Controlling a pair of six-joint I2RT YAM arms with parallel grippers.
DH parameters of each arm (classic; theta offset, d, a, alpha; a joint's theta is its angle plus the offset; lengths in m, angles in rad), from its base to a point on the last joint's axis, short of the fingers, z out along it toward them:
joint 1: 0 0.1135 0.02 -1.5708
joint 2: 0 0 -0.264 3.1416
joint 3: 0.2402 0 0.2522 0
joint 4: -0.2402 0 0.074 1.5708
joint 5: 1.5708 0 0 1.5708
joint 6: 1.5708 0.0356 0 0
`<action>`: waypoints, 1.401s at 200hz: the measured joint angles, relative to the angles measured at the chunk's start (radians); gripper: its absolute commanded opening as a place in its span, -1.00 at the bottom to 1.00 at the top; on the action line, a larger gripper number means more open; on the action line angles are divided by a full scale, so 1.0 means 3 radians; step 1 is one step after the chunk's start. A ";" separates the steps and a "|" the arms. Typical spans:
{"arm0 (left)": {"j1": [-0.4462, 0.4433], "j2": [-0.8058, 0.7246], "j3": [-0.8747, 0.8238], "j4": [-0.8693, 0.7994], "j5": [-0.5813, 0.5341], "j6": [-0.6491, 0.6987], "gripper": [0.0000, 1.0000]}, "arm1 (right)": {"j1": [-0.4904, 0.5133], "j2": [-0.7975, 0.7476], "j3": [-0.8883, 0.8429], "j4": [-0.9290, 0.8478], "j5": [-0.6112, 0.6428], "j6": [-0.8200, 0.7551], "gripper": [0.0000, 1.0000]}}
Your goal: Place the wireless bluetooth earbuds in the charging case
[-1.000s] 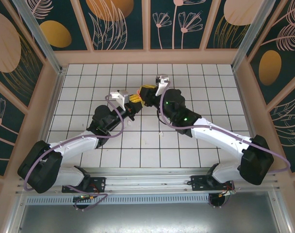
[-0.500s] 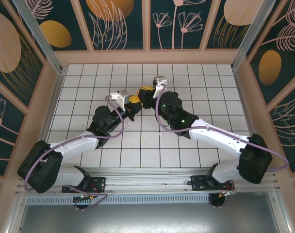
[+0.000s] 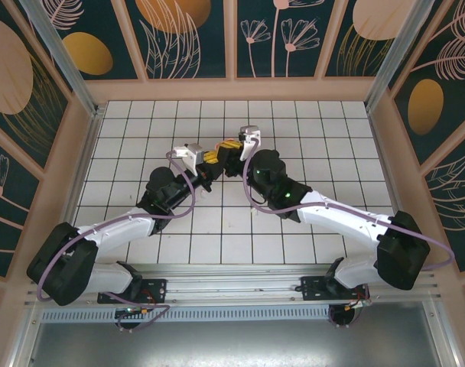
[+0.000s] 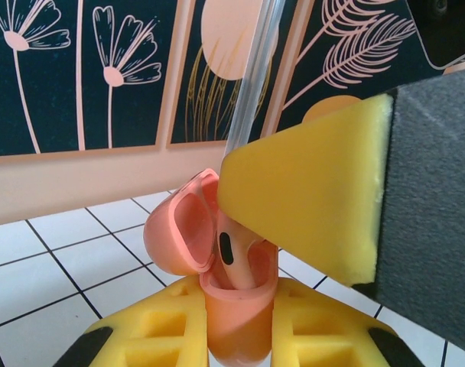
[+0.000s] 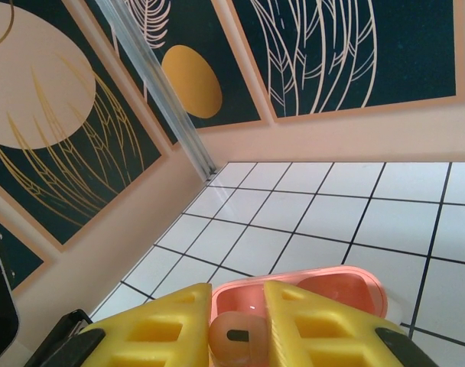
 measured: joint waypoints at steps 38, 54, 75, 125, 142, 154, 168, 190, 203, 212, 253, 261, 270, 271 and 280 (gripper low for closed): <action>-0.0001 -0.0005 0.0000 -0.0005 0.0005 0.0005 -1.00 | 0.0004 -0.0025 -0.0005 -0.0032 0.0006 0.0027 -0.50; -0.0004 -0.0008 0.0000 -0.0014 0.0005 0.0018 -1.00 | 0.0011 -0.0038 -0.0001 -0.0065 0.0015 0.0048 -0.45; -0.0004 -0.0009 0.0000 -0.0032 0.0004 0.0033 -1.00 | 0.0014 -0.0042 0.0019 -0.0137 0.0025 0.0067 -0.43; -0.0003 -0.0015 0.0000 -0.0074 -0.0008 0.0069 -1.00 | 0.0015 -0.0043 0.0072 -0.0284 0.0075 0.0177 -0.29; -0.0003 -0.0020 0.0000 -0.0074 -0.0008 0.0069 -1.00 | 0.0023 -0.0043 0.0141 -0.0394 0.0092 0.0230 -0.24; -0.0003 -0.0025 0.0000 -0.0070 -0.0008 0.0069 -1.00 | 0.0024 -0.0043 0.0206 -0.0483 0.0100 0.0254 -0.22; -0.0003 -0.0033 0.0000 -0.0052 -0.0008 0.0069 -1.00 | 0.0024 -0.0042 0.0281 -0.0590 0.0102 0.0299 -0.18; -0.0003 -0.0039 0.0000 -0.0046 -0.0006 0.0069 -1.00 | 0.0024 -0.0042 0.0371 -0.0731 0.0102 0.0369 -0.13; -0.0003 -0.0041 0.0000 -0.0045 -0.0006 0.0069 -1.00 | 0.0024 -0.0039 0.0425 -0.0806 0.0100 0.0392 -0.11; -0.0003 -0.0043 0.0000 -0.0046 -0.0006 0.0069 -1.00 | 0.0024 -0.0039 0.0459 -0.0848 0.0102 0.0402 -0.11; -0.0003 -0.0047 0.0001 -0.0092 -0.0006 0.0072 -1.00 | 0.0014 -0.0041 0.0547 -0.0941 0.0048 0.0441 -0.09; -0.0003 -0.0047 0.0009 -0.0125 -0.0006 0.0072 -1.00 | 0.0014 -0.0041 0.0567 -0.0961 0.0020 0.0443 -0.09; -0.0003 -0.0047 0.0028 -0.0178 -0.0006 0.0071 -1.00 | 0.0014 -0.0042 0.0591 -0.0980 -0.0025 0.0453 -0.08; -0.0003 -0.0047 0.0031 -0.0182 -0.0006 0.0071 -1.00 | 0.0014 -0.0042 0.0594 -0.0985 -0.0027 0.0453 -0.08; -0.0003 -0.0047 0.0064 -0.0244 -0.0006 0.0071 -1.00 | 0.0014 -0.0043 0.0626 -0.1002 -0.0070 0.0463 -0.08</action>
